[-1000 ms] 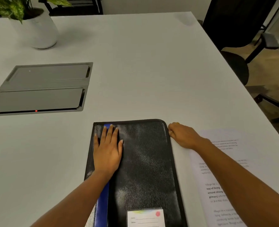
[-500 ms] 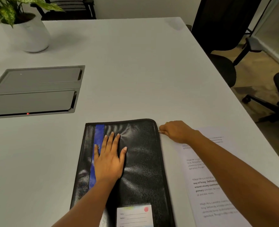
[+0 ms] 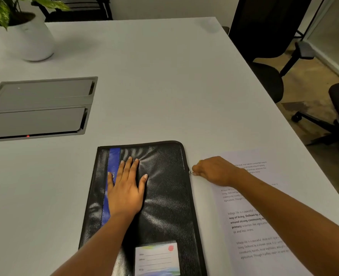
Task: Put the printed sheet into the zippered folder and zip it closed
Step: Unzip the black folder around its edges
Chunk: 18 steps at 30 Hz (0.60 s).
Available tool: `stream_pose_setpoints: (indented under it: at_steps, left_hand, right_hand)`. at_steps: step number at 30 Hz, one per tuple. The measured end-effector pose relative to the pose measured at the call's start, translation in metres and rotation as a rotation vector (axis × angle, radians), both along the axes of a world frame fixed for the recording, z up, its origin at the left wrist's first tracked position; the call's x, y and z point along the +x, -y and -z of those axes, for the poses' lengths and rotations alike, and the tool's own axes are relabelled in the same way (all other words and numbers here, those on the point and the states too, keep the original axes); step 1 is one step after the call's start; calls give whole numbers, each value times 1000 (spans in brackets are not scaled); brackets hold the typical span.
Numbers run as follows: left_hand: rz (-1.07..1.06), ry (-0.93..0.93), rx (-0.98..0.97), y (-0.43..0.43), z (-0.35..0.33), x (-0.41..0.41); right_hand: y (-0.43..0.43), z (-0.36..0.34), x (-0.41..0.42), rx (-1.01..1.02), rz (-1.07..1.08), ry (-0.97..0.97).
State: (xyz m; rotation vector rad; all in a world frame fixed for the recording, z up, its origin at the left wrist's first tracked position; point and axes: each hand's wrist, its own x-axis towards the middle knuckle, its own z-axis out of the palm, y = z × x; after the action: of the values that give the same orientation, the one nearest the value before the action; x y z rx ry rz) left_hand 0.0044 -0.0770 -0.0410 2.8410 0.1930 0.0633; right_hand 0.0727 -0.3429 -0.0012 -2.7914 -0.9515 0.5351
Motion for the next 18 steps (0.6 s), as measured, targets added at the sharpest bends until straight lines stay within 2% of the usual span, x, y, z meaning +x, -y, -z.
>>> stream_pose_setpoints:
  at_steps: [14,18]
  left_hand:
    - [9,-5,-11,-1,1,0]
    - [9,-11,6,-1,0,0]
  right_hand:
    - [-3,-11,-16,-34,7,-9]
    - [0,-7,-37,-54,-66,-23]
